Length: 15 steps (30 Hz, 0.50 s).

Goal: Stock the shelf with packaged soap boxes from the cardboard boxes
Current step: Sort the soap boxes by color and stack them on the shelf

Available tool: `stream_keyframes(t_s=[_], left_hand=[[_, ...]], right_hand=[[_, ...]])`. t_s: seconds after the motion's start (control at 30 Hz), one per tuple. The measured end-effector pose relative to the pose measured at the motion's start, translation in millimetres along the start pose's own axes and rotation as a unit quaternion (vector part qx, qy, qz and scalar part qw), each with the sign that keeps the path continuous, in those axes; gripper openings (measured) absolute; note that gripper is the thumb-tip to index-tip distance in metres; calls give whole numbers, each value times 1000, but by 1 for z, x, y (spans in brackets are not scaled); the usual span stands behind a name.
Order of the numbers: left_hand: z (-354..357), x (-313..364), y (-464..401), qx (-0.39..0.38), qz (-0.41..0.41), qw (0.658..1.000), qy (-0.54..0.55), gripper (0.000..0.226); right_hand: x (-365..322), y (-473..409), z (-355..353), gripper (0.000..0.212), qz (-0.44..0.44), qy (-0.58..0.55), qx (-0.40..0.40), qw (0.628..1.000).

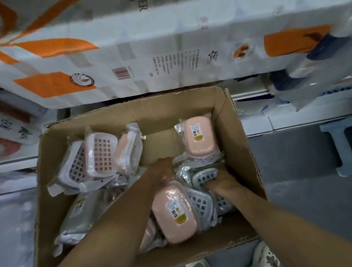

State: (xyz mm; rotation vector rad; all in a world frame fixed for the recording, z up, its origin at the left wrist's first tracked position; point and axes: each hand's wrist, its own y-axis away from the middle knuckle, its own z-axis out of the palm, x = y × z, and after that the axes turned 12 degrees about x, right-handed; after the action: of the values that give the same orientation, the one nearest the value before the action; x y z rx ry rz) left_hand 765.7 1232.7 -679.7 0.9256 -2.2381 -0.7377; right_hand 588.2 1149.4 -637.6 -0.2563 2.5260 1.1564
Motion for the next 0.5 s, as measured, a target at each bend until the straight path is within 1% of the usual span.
stream_keyframes(t_s=[0.07, 0.1, 0.17, 0.23, 0.27, 0.33, 0.4, 0.5], left_hand=[[-7, -6, 6, -11, -2, 1000, 24, 28], [-10, -10, 10, -16, -4, 1000, 24, 28], [-20, -15, 22, -5, -14, 999, 39, 34], [-29, -17, 37, 44, -24, 996, 72, 39], [-34, -17, 46, 73, -28, 992, 97, 40], [-52, -3, 75, 126, -47, 971, 199, 46], [-69, 14, 106, 178, -53, 945, 269, 47], [-87, 42, 149, 271, -39, 900, 339, 50]], right_hand=[[1, 2, -4, 14, -5, -11, 10, 1000], [3, 3, -6, 12, -9, -18, 7, 1000], [2, 10, -15, 20, -13, -48, -1, 999], [-2, 22, -27, 28, -38, -65, 18, 997], [-6, 30, -34, 29, -59, -65, 32, 996], [-14, 47, -50, 31, -119, -53, 77, 988], [-21, 63, -68, 31, -177, -39, 133, 974], [-27, 84, -99, 41, -193, -68, 202, 958]])
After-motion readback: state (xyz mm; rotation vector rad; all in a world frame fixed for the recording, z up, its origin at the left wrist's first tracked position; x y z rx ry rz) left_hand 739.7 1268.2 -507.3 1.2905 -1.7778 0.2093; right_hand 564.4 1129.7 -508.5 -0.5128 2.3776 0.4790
